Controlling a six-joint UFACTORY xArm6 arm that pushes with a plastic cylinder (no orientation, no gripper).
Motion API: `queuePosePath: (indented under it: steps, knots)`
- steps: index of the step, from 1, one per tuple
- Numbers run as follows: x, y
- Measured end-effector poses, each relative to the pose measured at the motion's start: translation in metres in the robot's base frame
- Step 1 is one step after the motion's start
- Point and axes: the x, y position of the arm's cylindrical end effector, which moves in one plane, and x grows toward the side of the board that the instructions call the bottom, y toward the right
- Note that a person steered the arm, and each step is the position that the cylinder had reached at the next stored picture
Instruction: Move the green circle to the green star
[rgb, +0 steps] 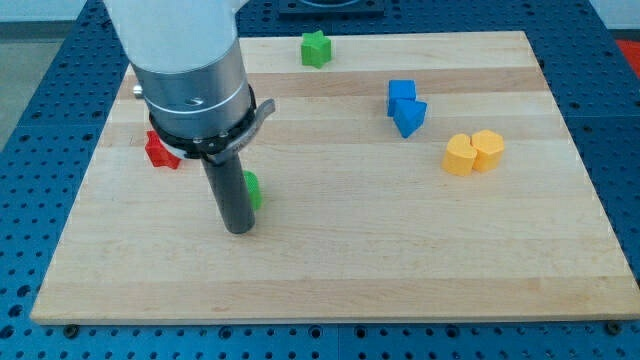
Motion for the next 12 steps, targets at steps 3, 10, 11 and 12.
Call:
queuePosePath:
  steps: [3, 10, 11, 12]
  knots:
    - [-0.054, 0.023]
    - [-0.187, 0.017]
    - [-0.186, 0.011]
    - [-0.189, 0.032]
